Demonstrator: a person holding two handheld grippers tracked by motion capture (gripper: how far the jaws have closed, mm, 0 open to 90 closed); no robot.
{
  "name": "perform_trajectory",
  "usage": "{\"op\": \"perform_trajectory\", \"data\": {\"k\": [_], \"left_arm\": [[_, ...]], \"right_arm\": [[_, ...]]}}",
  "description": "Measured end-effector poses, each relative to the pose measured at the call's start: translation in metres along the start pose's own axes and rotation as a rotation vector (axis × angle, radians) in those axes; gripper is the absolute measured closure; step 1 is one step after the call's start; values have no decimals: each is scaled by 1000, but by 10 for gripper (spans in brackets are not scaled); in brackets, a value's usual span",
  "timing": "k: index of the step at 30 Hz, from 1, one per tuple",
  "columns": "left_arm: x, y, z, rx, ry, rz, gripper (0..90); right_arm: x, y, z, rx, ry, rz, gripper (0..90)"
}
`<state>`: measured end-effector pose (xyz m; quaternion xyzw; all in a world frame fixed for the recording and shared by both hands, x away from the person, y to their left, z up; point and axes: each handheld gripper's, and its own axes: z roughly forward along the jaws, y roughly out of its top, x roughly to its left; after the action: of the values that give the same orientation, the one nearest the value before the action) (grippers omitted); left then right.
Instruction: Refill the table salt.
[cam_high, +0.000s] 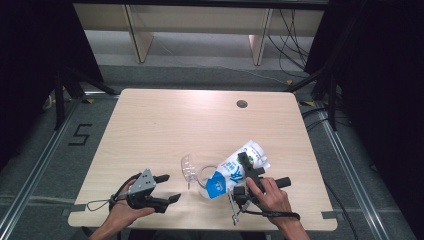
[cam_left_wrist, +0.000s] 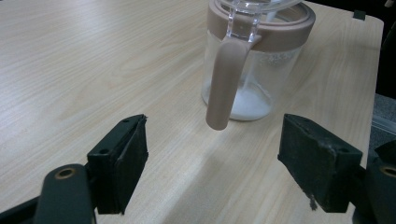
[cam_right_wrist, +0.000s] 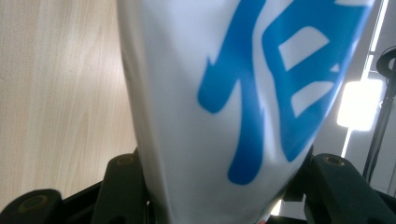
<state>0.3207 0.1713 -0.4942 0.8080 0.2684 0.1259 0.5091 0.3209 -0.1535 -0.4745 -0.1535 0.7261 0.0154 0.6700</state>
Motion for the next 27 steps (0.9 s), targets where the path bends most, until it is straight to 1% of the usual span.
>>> {"op": "perform_trajectory", "data": {"k": [1,2,7,8,10,14,15,17,19,20,21,22,27], "left_arm": [[0,0,0,0,0,0,233],[0,0,0,0,0,0,233],[0,0,0,0,1,0,233],[0,0,0,0,1,-1,233],[0,0,0,-1,0,-2,233],[0,0,0,-1,1,-1,233],[0,0,0,-1,0,-2,233],[0,0,0,-2,0,-2,233],[0,0,0,-1,0,-2,233],[0,0,0,-1,0,-2,233],[0,0,0,-1,0,-2,233],[0,0,0,-1,0,-3,233],[0,0,0,-1,0,-2,233]], "right_arm": [[2,0,-1,17,9,29,503],[3,0,-1,19,10,38,503],[2,0,-1,19,10,35,503],[2,0,0,6,7,28,503],[4,0,-2,23,13,53,503],[4,0,-1,22,12,53,503],[2,0,-1,16,9,26,503],[2,0,-1,15,9,29,503],[2,0,-1,10,6,22,503],[0,0,0,-2,-1,5,503],[2,0,-1,15,9,25,503],[2,0,-1,18,9,34,503],[2,0,-1,18,7,28,503]]}}
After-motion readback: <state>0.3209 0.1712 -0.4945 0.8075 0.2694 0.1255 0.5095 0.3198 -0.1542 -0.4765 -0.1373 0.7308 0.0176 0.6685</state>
